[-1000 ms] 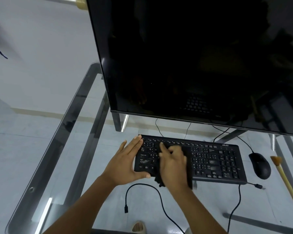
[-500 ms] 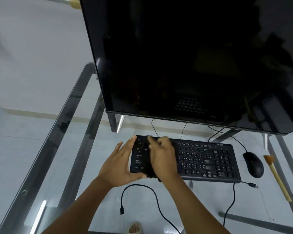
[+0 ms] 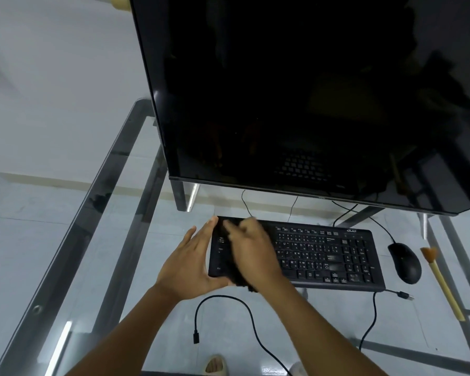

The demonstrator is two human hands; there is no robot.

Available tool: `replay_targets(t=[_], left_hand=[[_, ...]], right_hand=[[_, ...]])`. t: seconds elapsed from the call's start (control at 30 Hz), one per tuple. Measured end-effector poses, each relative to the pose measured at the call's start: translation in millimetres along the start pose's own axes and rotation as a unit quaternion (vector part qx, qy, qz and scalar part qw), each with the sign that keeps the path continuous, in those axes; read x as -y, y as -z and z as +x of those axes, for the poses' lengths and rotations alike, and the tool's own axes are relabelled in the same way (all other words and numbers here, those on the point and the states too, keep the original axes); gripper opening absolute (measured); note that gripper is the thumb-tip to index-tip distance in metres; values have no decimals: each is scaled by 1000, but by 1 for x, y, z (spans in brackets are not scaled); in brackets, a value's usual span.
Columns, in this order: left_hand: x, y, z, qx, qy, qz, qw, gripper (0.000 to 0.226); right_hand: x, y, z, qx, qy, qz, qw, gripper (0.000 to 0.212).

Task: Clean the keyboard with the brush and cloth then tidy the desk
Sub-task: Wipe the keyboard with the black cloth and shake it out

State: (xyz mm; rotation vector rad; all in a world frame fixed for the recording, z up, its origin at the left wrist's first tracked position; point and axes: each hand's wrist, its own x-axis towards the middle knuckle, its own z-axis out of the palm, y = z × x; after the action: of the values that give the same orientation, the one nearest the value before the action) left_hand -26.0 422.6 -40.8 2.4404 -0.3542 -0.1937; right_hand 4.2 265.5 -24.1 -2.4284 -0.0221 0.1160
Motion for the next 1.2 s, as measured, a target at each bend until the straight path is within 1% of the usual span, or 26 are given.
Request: replay_targets(t=[0.07,0.1,0.13,0.17,0.23,0.27,0.3,0.33,0.37,0.4,0.43,0.47,0.5,0.53,0.57,0.6,0.63,0.67,0.8,0.83,0.9,0.93,1.0,1.07,1.13,1.2], left_hand=[[2,-1,0,3,18,-6,1000,125],[5,-4,1,5,26,-10,1000,125],[8,-5,2,7,29,-9,1000,125],[11,-6,3,8,28,-5,1000,125],[14,-8,4,10,21,-2,1000,124],[14,-9,3,13,14,1,1000,123],[13,-9,3,12,8,5,1000,122],[11,-7,3,9,5,6,1000,123],[8,-5,2,4,7,1,1000,125],[6,-3,2,3,9,-3,1000,127],[6,-2,1,3,12,-3,1000,128],[5,-1,1,4,14,0,1000,128],[5,-1,2,5,11,7,1000,128],[5,-2,2,5,4,14,1000,127],[7,-4,3,10,-3,18,1000,124],[9,-6,3,17,-8,20,1000,121],[9,-7,3,21,-10,20,1000,120],[8,-6,3,20,-9,19,1000,121],[8,-4,3,10,3,15,1000,129],[9,-5,4,7,5,16,1000,130],[11,-7,5,10,-5,20,1000,126],[12,-8,4,14,-12,21,1000,123],[10,-7,3,15,-17,18,1000,122],[8,-4,3,10,-11,12,1000,128],[8,-3,3,3,-9,4,1000,130],[8,-3,4,5,-13,10,1000,128]], right_hand=[[-21,21,7,-33,-46,-20,998,28],[-25,23,6,-58,-66,-36,996,29],[-22,23,3,-57,-67,-50,995,32],[-15,13,-2,-43,-39,-38,998,35],[-1,-5,-21,11,21,-13,1000,40],[4,-6,-31,45,55,-33,997,40],[-6,-4,-37,57,107,-75,990,36],[-17,2,-39,46,138,-117,982,27],[-32,10,-40,35,135,-140,980,18],[-48,17,-44,23,108,-127,986,23],[-59,21,-48,-8,103,-135,985,30],[-63,18,-53,-18,103,-127,986,37],[-56,10,-57,-17,89,-121,989,40],[-42,2,-59,-4,84,-103,991,38],[-28,-5,-61,21,93,-84,992,35],[-17,-11,-62,45,133,-97,985,35],[-14,-11,-61,61,182,-123,974,39],[-19,-6,-57,66,208,-126,968,44],[-54,19,-55,23,133,-120,984,57],[-53,17,-57,23,130,-127,983,60],[-35,4,-59,47,161,-123,978,68],[-25,-2,-61,73,186,-123,972,68],[-23,-3,-58,93,222,-121,963,59],[-42,12,-53,79,199,-99,972,52],[-60,25,-54,53,173,-99,978,49],[-54,20,-55,63,185,-103,975,50]])
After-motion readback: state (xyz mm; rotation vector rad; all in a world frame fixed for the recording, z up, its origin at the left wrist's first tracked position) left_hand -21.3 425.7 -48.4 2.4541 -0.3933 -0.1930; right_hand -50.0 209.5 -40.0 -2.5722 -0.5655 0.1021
